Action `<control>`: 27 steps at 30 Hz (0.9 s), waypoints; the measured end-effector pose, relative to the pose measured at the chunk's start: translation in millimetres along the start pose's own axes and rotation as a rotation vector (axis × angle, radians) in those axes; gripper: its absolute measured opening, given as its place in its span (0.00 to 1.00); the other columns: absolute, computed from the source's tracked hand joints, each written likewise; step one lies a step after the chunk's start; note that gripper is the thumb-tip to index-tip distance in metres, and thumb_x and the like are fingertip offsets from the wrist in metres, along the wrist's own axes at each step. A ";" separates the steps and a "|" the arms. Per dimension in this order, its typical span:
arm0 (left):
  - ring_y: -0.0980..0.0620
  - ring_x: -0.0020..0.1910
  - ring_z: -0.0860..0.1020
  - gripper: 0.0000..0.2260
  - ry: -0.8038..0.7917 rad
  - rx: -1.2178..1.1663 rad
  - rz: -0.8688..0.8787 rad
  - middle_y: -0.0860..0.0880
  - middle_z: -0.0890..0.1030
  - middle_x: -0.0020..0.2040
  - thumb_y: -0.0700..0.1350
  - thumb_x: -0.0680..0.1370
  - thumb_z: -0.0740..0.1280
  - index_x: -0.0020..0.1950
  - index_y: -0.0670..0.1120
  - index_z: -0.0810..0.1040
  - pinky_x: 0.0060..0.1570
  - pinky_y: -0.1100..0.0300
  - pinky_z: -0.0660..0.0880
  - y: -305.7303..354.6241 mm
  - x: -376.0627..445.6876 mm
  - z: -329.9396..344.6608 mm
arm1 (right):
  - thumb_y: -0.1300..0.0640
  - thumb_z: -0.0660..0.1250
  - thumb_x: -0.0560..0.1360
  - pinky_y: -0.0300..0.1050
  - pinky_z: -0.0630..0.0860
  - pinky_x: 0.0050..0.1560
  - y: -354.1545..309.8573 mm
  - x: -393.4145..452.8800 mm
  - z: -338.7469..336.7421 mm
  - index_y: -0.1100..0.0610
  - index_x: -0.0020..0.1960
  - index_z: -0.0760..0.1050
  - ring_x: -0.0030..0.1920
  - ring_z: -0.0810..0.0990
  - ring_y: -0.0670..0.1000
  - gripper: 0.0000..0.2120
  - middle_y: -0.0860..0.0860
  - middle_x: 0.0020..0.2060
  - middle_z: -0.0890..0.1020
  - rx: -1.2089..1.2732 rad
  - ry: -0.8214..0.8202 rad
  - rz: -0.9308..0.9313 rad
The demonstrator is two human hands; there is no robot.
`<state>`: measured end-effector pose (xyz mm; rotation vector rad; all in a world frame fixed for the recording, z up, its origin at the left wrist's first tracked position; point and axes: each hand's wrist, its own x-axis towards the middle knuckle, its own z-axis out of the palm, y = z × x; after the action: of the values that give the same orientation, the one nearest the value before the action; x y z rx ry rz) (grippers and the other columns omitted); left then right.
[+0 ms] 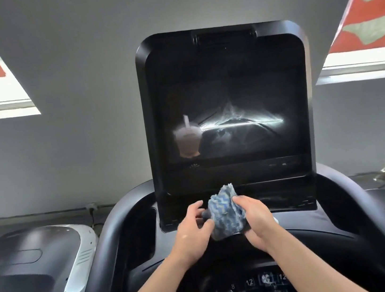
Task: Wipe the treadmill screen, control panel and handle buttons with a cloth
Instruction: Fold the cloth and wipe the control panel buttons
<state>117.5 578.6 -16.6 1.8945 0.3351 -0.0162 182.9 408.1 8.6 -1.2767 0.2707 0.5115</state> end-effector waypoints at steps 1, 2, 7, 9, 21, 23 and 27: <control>0.59 0.59 0.81 0.23 0.011 -0.131 -0.048 0.56 0.81 0.63 0.47 0.80 0.72 0.72 0.60 0.69 0.64 0.57 0.77 4.1 2.5 1.3 | 0.56 0.64 0.86 0.66 0.81 0.62 -2.4 -3.6 -1.7 0.67 0.58 0.82 0.55 0.86 0.65 0.15 0.65 0.54 0.87 0.086 -0.027 0.045; 0.57 0.58 0.82 0.24 0.003 -0.246 -0.099 0.55 0.82 0.62 0.47 0.80 0.73 0.72 0.61 0.70 0.62 0.55 0.79 8.5 4.8 3.0 | 0.55 0.65 0.86 0.66 0.80 0.62 -4.0 -6.6 -3.3 0.67 0.60 0.82 0.56 0.86 0.65 0.15 0.65 0.54 0.86 0.123 -0.054 0.070; 0.49 0.48 0.87 0.14 -0.043 -0.323 -0.153 0.45 0.86 0.52 0.39 0.77 0.76 0.61 0.51 0.83 0.49 0.53 0.84 23.0 7.9 13.7 | 0.64 0.66 0.83 0.61 0.85 0.52 0.4 -10.1 -10.8 0.64 0.62 0.78 0.52 0.88 0.63 0.09 0.63 0.53 0.87 -0.101 -0.032 0.005; 0.49 0.45 0.87 0.07 -0.027 -0.211 -0.125 0.47 0.87 0.46 0.40 0.77 0.76 0.53 0.48 0.85 0.48 0.53 0.84 25.3 7.4 14.6 | 0.62 0.66 0.84 0.64 0.84 0.56 -1.0 -12.1 -14.1 0.63 0.60 0.80 0.53 0.88 0.62 0.08 0.61 0.52 0.88 -0.188 0.008 -0.027; 0.49 0.44 0.85 0.10 -0.249 -0.425 -0.123 0.39 0.86 0.51 0.36 0.80 0.72 0.61 0.41 0.80 0.41 0.57 0.81 41.8 -28.7 22.1 | 0.71 0.72 0.77 0.64 0.84 0.56 3.8 -59.5 -44.5 0.61 0.60 0.77 0.50 0.87 0.60 0.14 0.60 0.51 0.87 0.014 0.099 -0.165; 0.49 0.45 0.85 0.10 -0.296 -0.473 -0.108 0.41 0.87 0.52 0.36 0.81 0.70 0.62 0.41 0.81 0.40 0.58 0.81 49.2 -40.4 24.6 | 0.72 0.69 0.77 0.65 0.82 0.58 3.7 -72.7 -52.2 0.63 0.60 0.77 0.50 0.86 0.61 0.13 0.62 0.51 0.86 0.070 0.079 -0.166; 0.37 0.55 0.85 0.13 -0.379 -0.547 -0.133 0.35 0.84 0.59 0.36 0.80 0.72 0.64 0.42 0.81 0.55 0.41 0.83 55.4 -64.0 31.6 | 0.68 0.69 0.78 0.59 0.84 0.52 1.8 -95.8 -68.6 0.62 0.58 0.80 0.49 0.86 0.60 0.10 0.63 0.51 0.86 0.113 0.010 -0.215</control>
<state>74.2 518.2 34.7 1.2904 0.1793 -0.3365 105.7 322.5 32.6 -1.1825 0.1653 0.3018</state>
